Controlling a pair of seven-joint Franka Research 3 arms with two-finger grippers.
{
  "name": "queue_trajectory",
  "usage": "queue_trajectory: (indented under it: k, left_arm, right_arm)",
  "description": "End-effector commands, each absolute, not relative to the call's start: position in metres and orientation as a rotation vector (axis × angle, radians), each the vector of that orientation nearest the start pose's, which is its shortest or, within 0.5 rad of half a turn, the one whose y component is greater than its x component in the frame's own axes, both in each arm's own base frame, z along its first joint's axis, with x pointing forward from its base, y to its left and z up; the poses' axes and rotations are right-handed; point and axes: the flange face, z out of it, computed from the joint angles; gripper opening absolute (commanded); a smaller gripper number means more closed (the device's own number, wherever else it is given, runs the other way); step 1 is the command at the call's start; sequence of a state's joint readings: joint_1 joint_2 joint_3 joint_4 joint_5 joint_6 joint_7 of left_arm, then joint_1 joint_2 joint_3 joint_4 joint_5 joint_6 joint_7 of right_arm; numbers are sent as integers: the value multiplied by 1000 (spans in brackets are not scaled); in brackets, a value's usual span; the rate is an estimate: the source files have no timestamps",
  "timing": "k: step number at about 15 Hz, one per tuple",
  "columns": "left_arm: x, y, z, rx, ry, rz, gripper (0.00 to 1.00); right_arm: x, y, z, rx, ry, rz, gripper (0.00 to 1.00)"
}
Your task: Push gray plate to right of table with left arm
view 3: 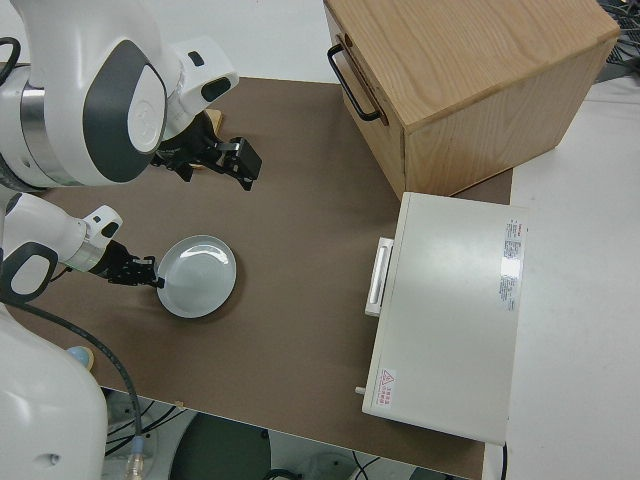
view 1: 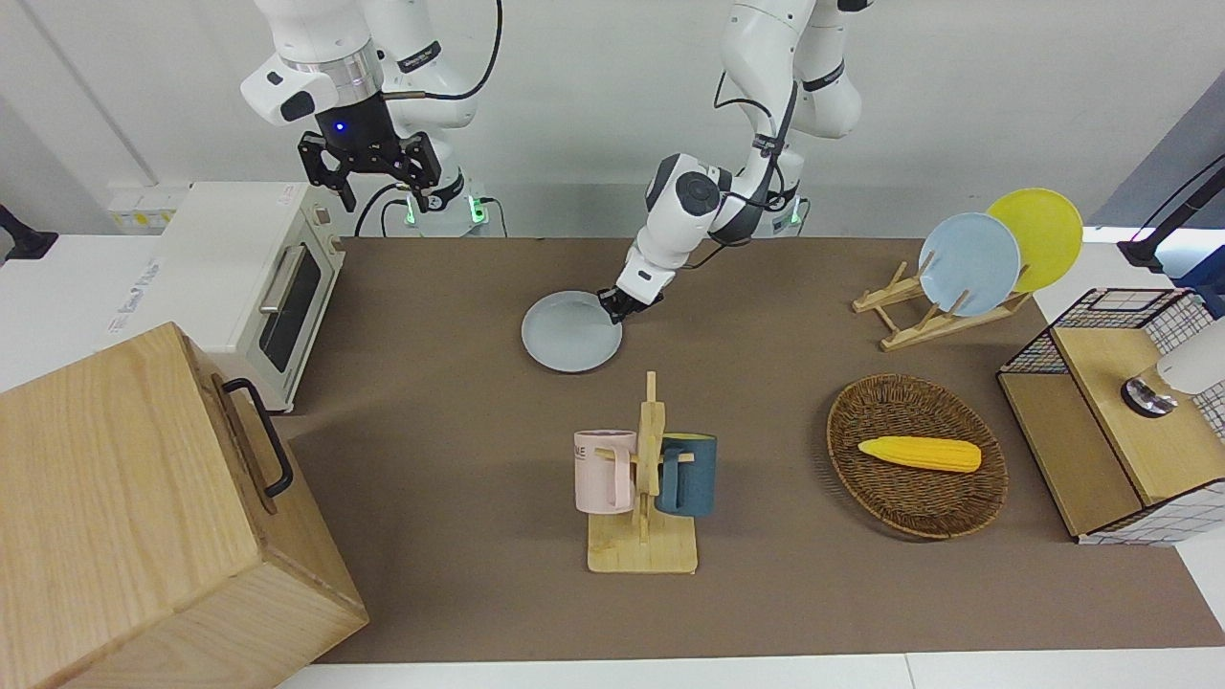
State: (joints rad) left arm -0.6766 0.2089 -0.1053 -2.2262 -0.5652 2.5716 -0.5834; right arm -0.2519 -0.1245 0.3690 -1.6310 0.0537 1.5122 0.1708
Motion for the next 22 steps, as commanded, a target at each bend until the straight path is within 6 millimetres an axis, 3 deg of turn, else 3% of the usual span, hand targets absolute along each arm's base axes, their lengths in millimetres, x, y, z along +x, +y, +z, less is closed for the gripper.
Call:
queue_trajectory:
  k: [1, 2, 4, 9, 12, 17, 22]
  left_arm:
    - [401, -413, 248, -3443, -500, 258, 134]
    - [399, -415, 250, -3447, -498, 266, 715]
    - [399, -414, 254, -3450, -498, 282, 973]
    - [402, -403, 303, -3465, -511, 387, 993]
    - [408, -374, 350, -3444, -502, 524, 993]
    - [425, -318, 410, -3409, -501, 624, 993]
    - [463, -243, 461, -3256, -391, 532, 993]
  right_arm:
    - [498, 78, 652, -3122, 117, 12, 996]
    - [498, 78, 652, -3122, 115, 12, 996]
    - [498, 78, 652, -3122, 117, 12, 996]
    - [498, 78, 652, -3122, 117, 14, 996]
    - [498, 78, 652, -3122, 115, 12, 996]
    - [498, 78, 652, -3122, 117, 12, 996]
    - [498, 78, 652, -3122, 117, 12, 996]
